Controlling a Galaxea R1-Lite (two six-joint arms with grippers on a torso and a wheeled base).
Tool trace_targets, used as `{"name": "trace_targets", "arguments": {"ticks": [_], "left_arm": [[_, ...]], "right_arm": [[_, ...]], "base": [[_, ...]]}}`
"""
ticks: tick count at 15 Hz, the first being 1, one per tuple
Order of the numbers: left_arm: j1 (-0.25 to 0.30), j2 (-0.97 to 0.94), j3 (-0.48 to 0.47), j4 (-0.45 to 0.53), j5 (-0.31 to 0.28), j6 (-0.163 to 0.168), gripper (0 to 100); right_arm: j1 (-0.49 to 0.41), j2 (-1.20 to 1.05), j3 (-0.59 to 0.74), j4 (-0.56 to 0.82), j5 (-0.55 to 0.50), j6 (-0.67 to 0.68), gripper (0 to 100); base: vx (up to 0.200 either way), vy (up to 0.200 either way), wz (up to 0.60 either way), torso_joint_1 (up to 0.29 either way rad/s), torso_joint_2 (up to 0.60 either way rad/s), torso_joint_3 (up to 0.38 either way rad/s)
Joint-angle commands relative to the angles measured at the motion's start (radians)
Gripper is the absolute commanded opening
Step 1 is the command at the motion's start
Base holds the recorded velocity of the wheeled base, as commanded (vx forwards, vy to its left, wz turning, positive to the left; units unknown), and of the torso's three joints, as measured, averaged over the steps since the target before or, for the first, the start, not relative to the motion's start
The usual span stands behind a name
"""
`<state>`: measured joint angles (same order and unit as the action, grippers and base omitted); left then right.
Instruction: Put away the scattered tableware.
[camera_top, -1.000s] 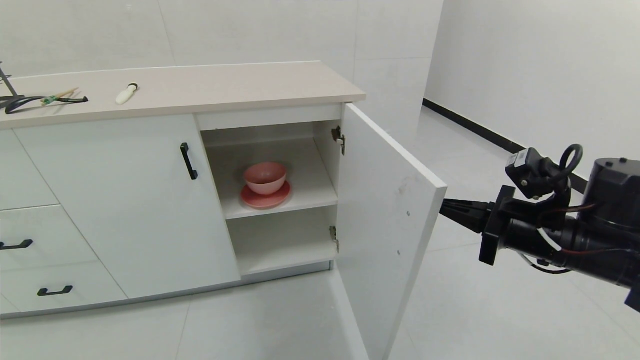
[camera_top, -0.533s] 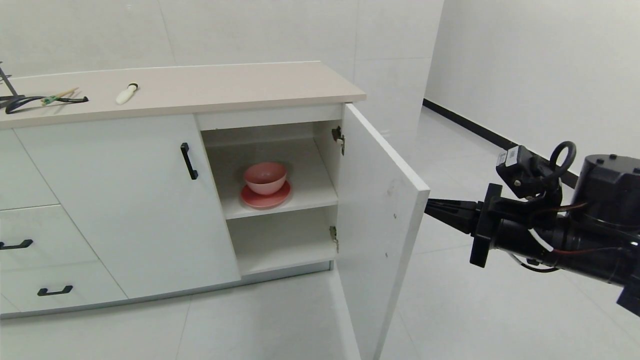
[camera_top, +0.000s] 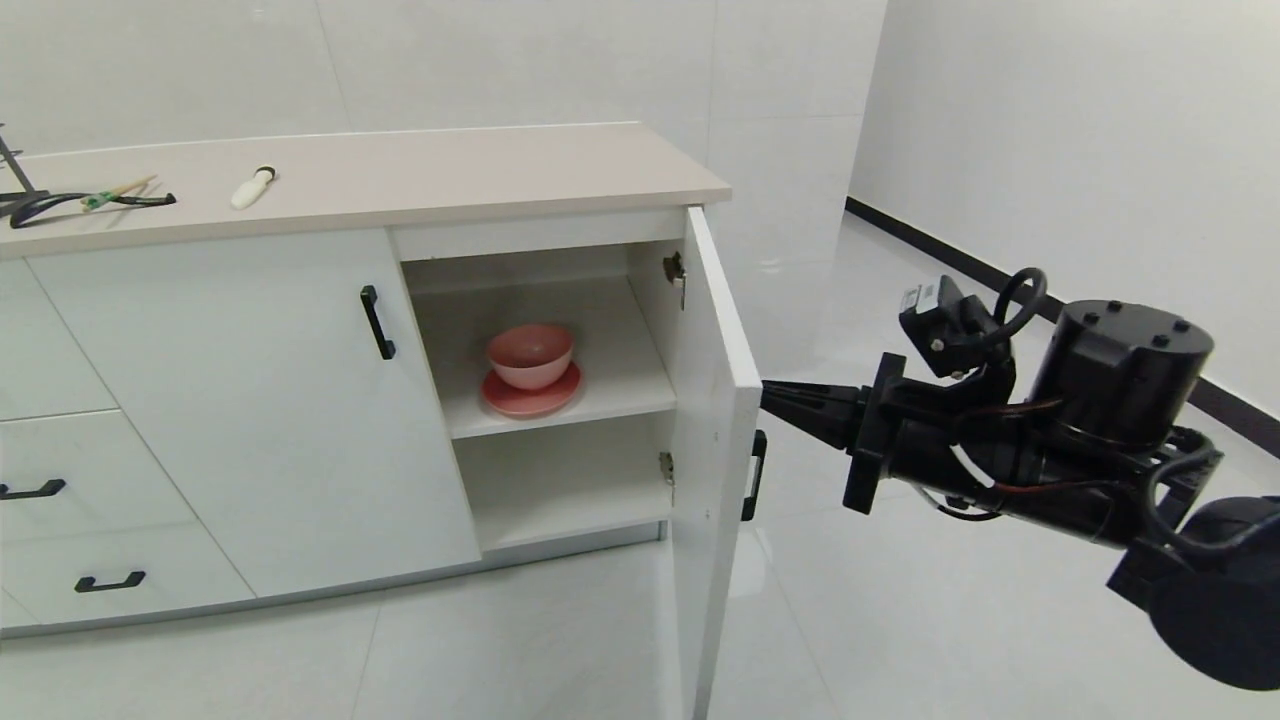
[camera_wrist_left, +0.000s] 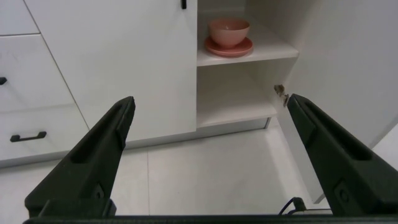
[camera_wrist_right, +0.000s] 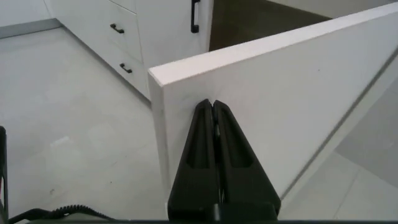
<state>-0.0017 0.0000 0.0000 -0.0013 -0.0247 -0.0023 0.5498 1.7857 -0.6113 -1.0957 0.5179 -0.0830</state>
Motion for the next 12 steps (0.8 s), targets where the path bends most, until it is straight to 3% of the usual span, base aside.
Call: {"name": "trace_targets", "arguments": {"ticks": [1, 9, 12], "left_arm": [[0.0, 0.0, 0.0, 0.0, 0.0, -0.001, 100], [0.0, 0.0, 0.0, -0.002, 0.008, -0.021, 100], [0.0, 0.0, 0.0, -0.002, 0.009, -0.022, 100]], "right_arm": [[0.038, 0.05, -0.008, -0.001, 0.001, 0.0, 0], [0.137, 0.216, -0.239, -0.003, -0.002, -0.008, 0], [0.145, 0.293, -0.292, -0.087, -0.045, -0.008, 0]], "base": [[0.0, 0.0, 0.0, 0.0, 0.0, 0.0], [0.0, 0.0, 0.0, 0.0, 0.0, 0.0], [0.0, 0.0, 0.0, 0.0, 0.0, 0.0]]}}
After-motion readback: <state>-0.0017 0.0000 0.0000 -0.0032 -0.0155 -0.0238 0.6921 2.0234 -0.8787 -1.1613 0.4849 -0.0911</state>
